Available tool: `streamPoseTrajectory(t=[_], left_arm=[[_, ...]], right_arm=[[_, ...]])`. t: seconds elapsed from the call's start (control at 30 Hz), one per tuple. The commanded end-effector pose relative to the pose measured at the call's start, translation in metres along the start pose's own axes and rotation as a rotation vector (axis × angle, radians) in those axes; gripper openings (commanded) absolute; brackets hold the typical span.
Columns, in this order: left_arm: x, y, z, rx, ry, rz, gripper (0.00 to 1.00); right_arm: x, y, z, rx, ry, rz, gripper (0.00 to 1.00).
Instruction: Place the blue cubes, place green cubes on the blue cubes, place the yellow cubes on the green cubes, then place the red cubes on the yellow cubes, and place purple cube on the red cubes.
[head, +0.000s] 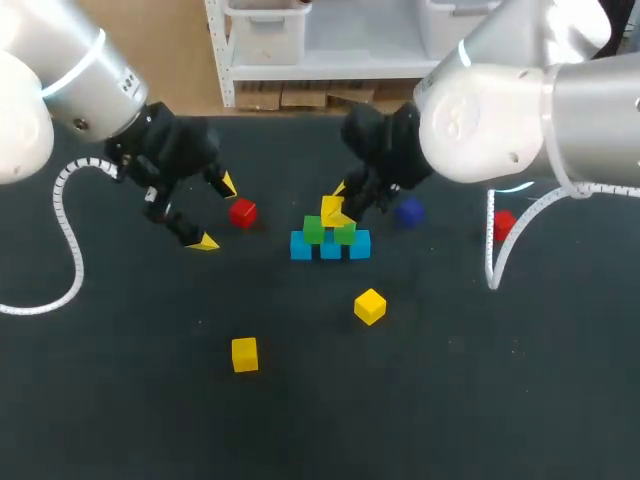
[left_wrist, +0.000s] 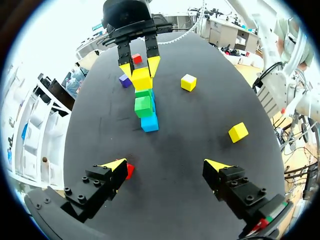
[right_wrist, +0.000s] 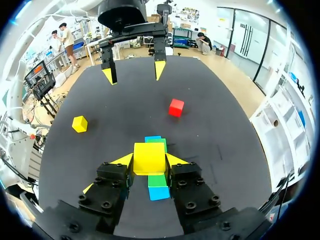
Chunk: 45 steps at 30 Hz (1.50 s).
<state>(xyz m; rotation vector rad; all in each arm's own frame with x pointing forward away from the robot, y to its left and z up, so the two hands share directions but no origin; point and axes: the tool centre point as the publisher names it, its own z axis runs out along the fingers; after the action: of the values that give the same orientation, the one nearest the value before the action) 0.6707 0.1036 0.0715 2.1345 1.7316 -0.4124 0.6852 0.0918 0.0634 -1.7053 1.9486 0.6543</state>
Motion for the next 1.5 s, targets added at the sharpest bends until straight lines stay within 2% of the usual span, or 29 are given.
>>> streamPoseTrajectory(t=[0.03,1.5], left_arm=[[0.0012,0.0004,0.0002,0.0,-0.003,0.003,1.0],[0.0012,0.0004,0.0002,0.0,-0.003,0.003,1.0]], right_arm=[[0.0012,-0.0041,0.0043,-0.002,-0.002,0.001,0.0],[0.0034,-0.0107,0.0132,-0.021,-0.001,0.009,0.0]])
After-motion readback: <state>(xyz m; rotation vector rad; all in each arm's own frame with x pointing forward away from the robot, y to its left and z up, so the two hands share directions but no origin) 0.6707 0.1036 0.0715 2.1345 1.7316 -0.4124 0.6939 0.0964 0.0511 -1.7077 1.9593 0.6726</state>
